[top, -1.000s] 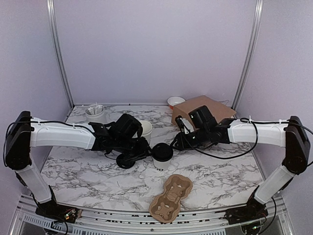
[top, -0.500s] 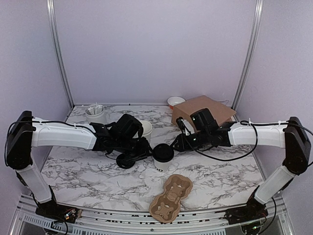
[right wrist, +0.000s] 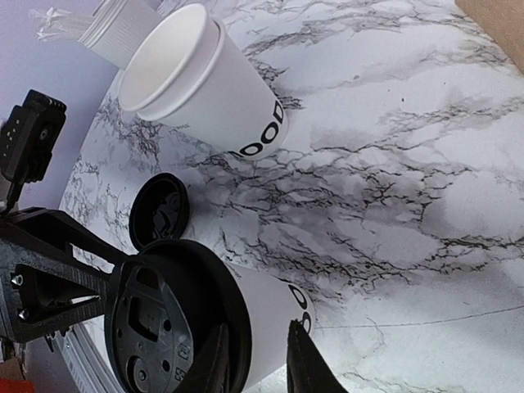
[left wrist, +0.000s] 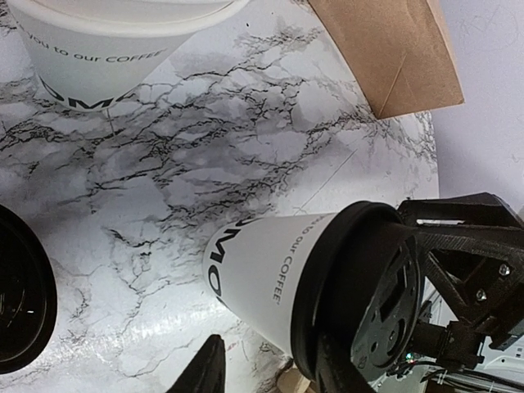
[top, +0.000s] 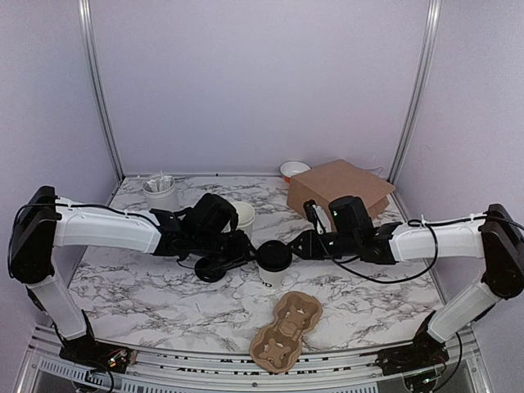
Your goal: Pack the takeout coffee
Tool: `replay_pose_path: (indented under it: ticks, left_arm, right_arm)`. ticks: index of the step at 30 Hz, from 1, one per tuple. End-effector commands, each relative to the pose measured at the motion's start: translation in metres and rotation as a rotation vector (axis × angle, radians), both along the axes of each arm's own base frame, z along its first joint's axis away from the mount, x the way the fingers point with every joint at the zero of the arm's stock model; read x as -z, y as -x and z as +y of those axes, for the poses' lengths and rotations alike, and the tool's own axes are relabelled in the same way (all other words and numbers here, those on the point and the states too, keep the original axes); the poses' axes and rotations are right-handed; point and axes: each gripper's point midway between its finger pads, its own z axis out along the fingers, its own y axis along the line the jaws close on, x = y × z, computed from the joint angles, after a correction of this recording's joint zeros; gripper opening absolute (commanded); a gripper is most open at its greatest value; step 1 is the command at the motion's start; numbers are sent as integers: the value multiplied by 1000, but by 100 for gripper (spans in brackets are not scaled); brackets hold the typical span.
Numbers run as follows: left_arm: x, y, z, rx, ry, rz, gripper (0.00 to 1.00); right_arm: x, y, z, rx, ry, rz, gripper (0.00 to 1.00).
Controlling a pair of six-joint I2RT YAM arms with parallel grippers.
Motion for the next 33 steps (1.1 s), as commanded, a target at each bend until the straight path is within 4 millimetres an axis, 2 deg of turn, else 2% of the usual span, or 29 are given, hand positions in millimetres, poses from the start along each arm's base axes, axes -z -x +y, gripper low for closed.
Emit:
replay_pose_path:
  ticks: [1, 9, 13, 19, 25, 28, 33]
  left_arm:
    - [46, 18, 24, 7, -141, 84, 38]
    - [-12, -4, 1, 23, -75, -29, 39]
    - [-33, -13, -10, 41, -55, -72, 39]
    - [-47, -19, -17, 52, -48, -102, 39]
    - [-60, -23, -11, 52, -79, -154, 39]
    - [-66, -24, -5, 57, -104, -183, 40]
    - [-76, -22, 0, 82, -138, -240, 42]
  right_arm:
    - [54, 44, -15, -37, 158, 192, 23]
    - [8, 9, -2, 40, 133, 93, 25]
    - [-9, -8, -3, 101, 147, 54, 26]
    - [-33, -24, 1, 137, 118, 7, 32]
    - [-58, -31, 4, 139, 96, -45, 33]
    - [-70, -35, -1, 153, 103, -86, 34]
    - [-88, -43, -14, 178, 111, -143, 42]
